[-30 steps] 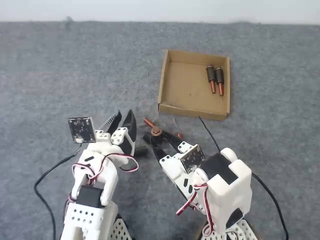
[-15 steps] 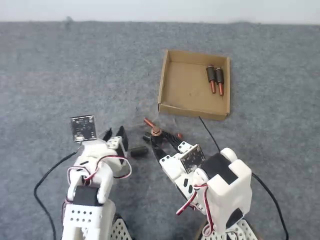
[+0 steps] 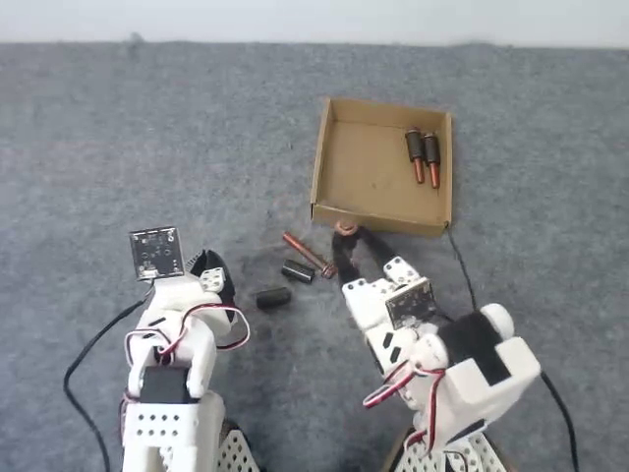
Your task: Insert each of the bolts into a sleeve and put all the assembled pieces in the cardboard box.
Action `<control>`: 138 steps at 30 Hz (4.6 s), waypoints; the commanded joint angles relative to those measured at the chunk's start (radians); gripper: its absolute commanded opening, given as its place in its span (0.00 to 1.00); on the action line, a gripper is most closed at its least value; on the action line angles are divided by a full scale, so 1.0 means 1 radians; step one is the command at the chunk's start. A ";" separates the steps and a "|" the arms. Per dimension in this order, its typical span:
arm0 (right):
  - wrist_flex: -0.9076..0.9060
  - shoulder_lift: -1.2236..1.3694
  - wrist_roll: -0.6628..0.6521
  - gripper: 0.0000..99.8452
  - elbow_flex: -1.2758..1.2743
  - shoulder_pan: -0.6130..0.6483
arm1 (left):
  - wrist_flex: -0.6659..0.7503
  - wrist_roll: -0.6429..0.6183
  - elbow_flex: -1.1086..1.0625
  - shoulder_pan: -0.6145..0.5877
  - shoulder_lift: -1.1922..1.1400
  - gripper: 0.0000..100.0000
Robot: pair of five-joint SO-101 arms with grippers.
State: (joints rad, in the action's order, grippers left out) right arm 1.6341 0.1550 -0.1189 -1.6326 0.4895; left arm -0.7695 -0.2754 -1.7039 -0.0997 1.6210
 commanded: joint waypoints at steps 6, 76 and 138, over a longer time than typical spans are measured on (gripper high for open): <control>0.022 -0.068 -0.115 0.01 0.091 -0.137 | -0.005 0.009 0.012 -0.087 0.015 0.01; -2.623 0.556 0.011 0.01 2.263 -0.326 | 0.003 0.011 0.012 -0.087 0.014 0.01; -3.317 -0.139 0.014 0.01 1.676 -0.050 | 0.000 0.011 0.012 -0.091 0.014 0.01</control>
State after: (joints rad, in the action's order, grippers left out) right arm -1.7323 0.1611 -0.1174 0.1519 0.3897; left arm -0.7695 -0.2739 -1.7039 -0.1841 1.6210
